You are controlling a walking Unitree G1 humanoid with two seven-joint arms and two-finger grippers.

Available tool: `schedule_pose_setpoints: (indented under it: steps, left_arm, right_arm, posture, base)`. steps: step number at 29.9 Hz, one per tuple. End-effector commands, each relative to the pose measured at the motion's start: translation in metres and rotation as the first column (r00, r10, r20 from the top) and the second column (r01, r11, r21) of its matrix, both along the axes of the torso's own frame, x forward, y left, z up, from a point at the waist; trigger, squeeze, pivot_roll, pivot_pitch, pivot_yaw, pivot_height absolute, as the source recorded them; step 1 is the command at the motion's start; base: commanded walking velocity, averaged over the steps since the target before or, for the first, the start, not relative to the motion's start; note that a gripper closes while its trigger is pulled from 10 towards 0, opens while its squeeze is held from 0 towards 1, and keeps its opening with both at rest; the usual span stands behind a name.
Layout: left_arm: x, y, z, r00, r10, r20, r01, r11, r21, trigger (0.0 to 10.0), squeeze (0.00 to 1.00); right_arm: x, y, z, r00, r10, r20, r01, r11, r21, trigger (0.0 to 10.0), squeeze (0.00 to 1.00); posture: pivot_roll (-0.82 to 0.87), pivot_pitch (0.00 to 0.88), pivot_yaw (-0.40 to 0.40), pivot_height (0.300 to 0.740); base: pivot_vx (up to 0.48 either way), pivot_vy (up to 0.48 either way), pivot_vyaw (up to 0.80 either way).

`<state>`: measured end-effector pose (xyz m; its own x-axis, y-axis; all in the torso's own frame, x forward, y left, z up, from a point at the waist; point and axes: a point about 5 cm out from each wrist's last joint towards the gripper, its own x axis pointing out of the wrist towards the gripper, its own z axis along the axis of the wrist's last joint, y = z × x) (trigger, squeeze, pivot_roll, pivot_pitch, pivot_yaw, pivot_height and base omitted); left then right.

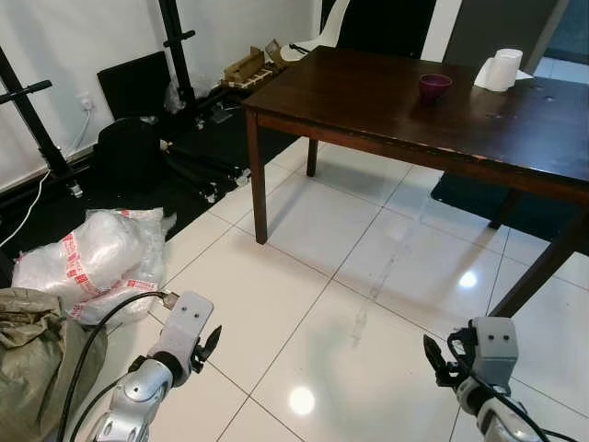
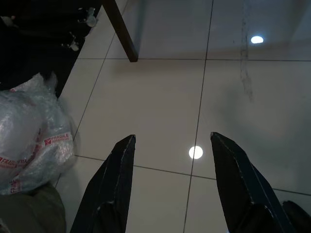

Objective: Setting the table

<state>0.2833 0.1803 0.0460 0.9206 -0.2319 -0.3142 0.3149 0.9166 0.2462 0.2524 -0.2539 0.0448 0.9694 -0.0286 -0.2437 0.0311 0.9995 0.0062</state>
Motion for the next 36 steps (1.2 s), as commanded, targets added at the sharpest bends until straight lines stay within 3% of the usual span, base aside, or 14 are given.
schedule_pose_setpoints:
  steps: [1,29,36]
  left_arm:
    - [-0.003,0.002,-0.004,1.0,0.011,-0.012,-0.011,1.0,0.001,10.0,0.0]
    - [-0.008,0.002,-0.01,0.999,0.04,-0.025,-0.04,0.999,0.001,10.0,0.0]
    - [-0.016,0.011,-0.014,0.995,0.098,-0.03,-0.099,0.995,-0.004,10.0,0.0]
  right_arm:
    - [0.0,0.003,0.0,1.0,0.004,0.006,-0.004,1.0,0.019,10.0,0.0]
    - [0.003,0.009,-0.003,1.0,0.029,-0.01,-0.029,0.999,0.017,10.0,0.0]
    - [0.008,0.015,-0.004,0.998,0.059,-0.019,-0.059,0.998,0.021,10.0,0.0]
  posture:
    - [-0.1,0.006,0.091,0.74]
    - [-0.1,0.008,0.086,0.74]
    - [-0.07,0.006,0.053,0.74]
  base:
    - [0.0,0.0,0.0]
    - [0.0,0.0,0.0]
    - [0.0,0.0,0.0]
